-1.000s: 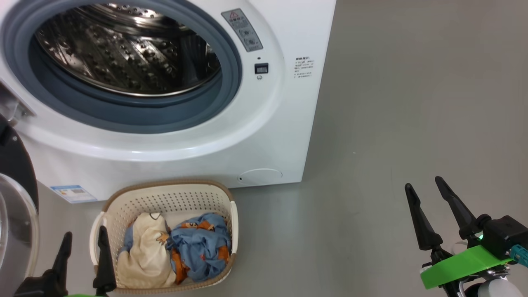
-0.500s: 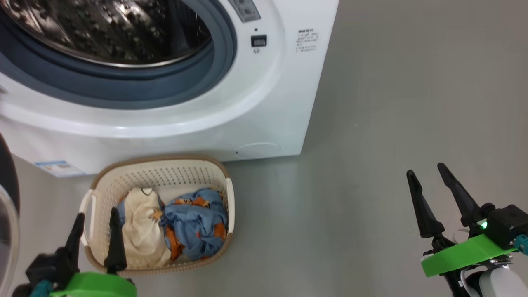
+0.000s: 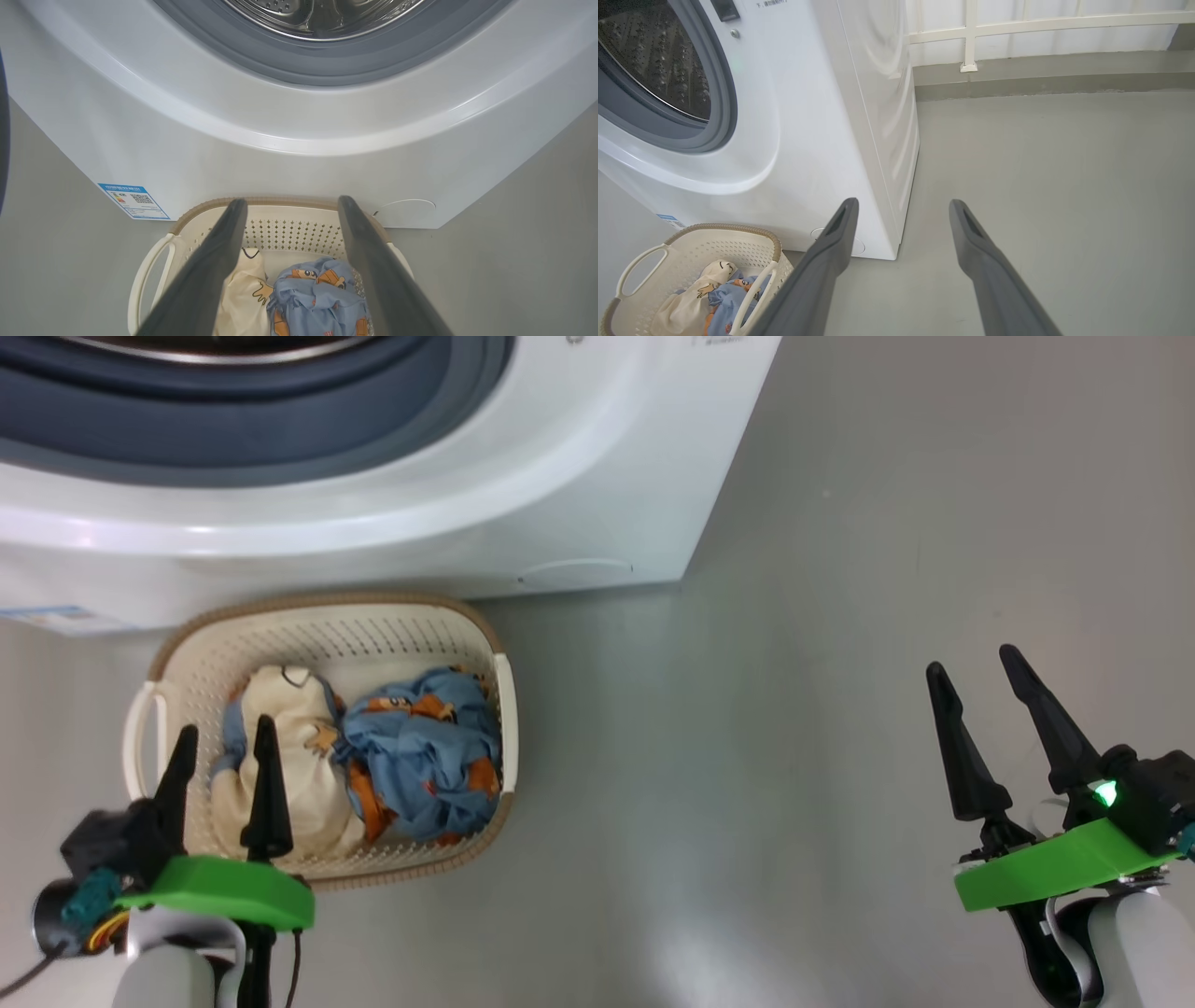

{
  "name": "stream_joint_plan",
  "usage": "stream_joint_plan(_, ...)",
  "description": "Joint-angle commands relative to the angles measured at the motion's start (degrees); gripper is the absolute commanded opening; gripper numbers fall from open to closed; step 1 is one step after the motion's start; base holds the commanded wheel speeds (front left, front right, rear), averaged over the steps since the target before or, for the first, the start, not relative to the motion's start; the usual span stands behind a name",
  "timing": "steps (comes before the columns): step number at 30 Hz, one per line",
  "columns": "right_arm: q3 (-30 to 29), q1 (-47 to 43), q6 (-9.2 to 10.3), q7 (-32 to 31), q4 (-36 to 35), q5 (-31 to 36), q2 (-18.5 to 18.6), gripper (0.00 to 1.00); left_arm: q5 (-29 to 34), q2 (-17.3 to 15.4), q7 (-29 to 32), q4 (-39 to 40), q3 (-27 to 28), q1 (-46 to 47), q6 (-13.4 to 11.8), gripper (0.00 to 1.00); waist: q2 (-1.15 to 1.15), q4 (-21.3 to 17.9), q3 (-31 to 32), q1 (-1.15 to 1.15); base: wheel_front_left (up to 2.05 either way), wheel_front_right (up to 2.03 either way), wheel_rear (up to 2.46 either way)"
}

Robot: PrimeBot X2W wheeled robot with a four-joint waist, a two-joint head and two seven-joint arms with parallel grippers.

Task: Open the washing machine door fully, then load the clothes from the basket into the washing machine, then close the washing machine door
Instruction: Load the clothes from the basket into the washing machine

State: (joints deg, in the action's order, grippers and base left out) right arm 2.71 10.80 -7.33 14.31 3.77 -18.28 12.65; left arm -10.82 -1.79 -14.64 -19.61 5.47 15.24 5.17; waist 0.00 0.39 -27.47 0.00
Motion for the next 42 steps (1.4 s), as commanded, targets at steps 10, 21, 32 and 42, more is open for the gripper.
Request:
stream_joint_plan(10, 1.86, 3.26, -0.16, 0.69, -2.55, 0.29, 0.75, 1.0, -0.44, -4.29, -0.36, -10.31, 0.83, 9.1, 1.87, 1.0, 0.0, -1.63, -10.8, 0.0, 0.0, 0.0, 0.0)
stream_joint_plan(21, 1.86, 5.54, -0.16, 0.69, -3.67, 0.66, 0.03, 1.0, -0.12, -8.63, -0.36, -27.57, -2.04, 18.68, 2.2, 1.0, 0.0, -3.19, -18.05, 0.0, 0.0, 0.0, 0.0)
stream_joint_plan(32, 1.46, 6.01, -0.16, 0.69, -4.68, 0.83, -1.06, 1.0, 1.02, -12.02, 0.6, -38.68, -3.34, 24.63, 0.85, 1.0, 0.0, -4.53, -22.84, 0.0, 0.0, 0.0, 0.0)
stream_joint_plan(42, 1.07, 5.8, -0.16, 0.69, -5.71, 1.02, -1.36, 1.0, 1.89, -13.98, 0.38, -43.81, -4.78, 29.47, -0.3, 1.0, 0.0, -4.92, -26.22, 0.0, 0.0, 0.0, 0.0)
